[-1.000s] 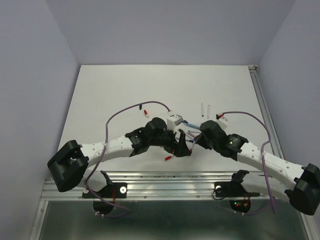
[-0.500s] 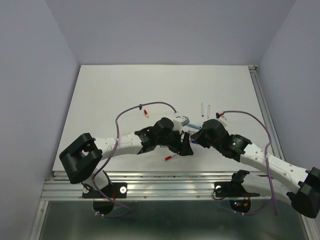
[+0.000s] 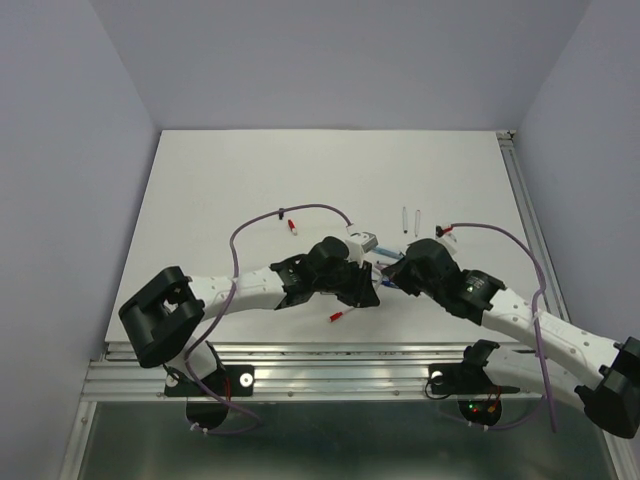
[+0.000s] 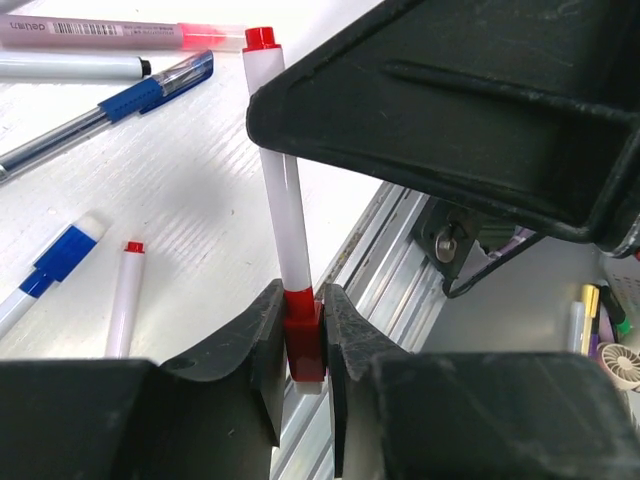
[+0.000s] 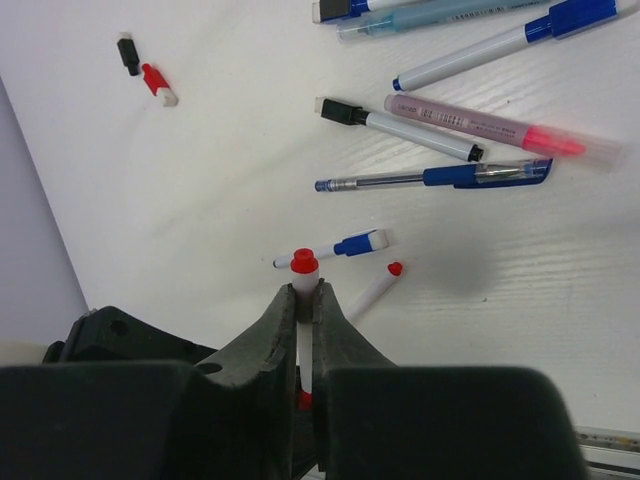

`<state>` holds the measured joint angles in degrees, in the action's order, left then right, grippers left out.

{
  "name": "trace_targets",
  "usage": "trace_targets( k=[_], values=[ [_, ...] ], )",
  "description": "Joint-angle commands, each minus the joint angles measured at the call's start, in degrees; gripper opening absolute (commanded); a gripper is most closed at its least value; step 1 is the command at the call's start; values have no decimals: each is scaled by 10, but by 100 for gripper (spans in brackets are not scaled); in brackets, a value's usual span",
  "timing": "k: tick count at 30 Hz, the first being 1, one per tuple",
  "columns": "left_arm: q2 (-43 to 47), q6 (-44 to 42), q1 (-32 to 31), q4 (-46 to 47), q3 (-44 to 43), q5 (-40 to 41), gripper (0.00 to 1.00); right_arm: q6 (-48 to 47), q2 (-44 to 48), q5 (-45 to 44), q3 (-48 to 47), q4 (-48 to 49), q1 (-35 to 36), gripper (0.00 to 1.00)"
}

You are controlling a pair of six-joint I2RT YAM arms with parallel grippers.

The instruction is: Open the pen caps

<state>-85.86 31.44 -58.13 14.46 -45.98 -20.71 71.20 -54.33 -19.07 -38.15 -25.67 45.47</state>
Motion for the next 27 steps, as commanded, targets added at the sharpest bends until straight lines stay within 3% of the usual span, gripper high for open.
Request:
trace_targets(
  k=[1, 2, 3, 7, 9, 10, 11, 12, 14, 18, 21, 22, 27],
  values=[
    [38, -4, -10, 34, -4, -4, 0, -5, 17, -4, -11, 31, 2, 17],
    [45, -2, -10, 34, -3, -1, 0, -22, 19, 9, -4, 43, 2, 31],
    [47, -2, -10, 34, -3, 1, 0, -32, 16, 21, 1, 66, 3, 36],
    [57, -1, -10, 33, -7, 10, 0, -48, -8, 66, 1, 80, 3, 41],
    [56, 1, -10, 31, -9, 15, 0, -51, -17, 75, 3, 96, 2, 36],
    [54, 1, -10, 27, -10, 19, 0, -52, -18, 84, 4, 104, 2, 26],
    [54, 1, -10, 27, -12, 22, 0, -53, -18, 86, 6, 111, 2, 26],
    [53, 3, -10, 22, -15, 26, 0, -53, -17, 89, 9, 118, 2, 12],
    [53, 7, -10, 18, -14, 35, 0, -48, -17, 85, 12, 121, 3, 1],
    [57, 14, -10, 14, -12, 33, 0, -47, -24, 41, -3, 100, 2, 1],
    [68, 25, -11, 15, 4, 19, 0, -52, -52, -81, -57, 34, -3, 1],
    [74, 34, -15, 15, 22, 16, 0, -55, -60, -137, -76, 3, -20, 1],
    [134, 64, -45, 19, 100, 18, 0, -139, -123, -202, -156, 34, -136, 1]
  ],
)
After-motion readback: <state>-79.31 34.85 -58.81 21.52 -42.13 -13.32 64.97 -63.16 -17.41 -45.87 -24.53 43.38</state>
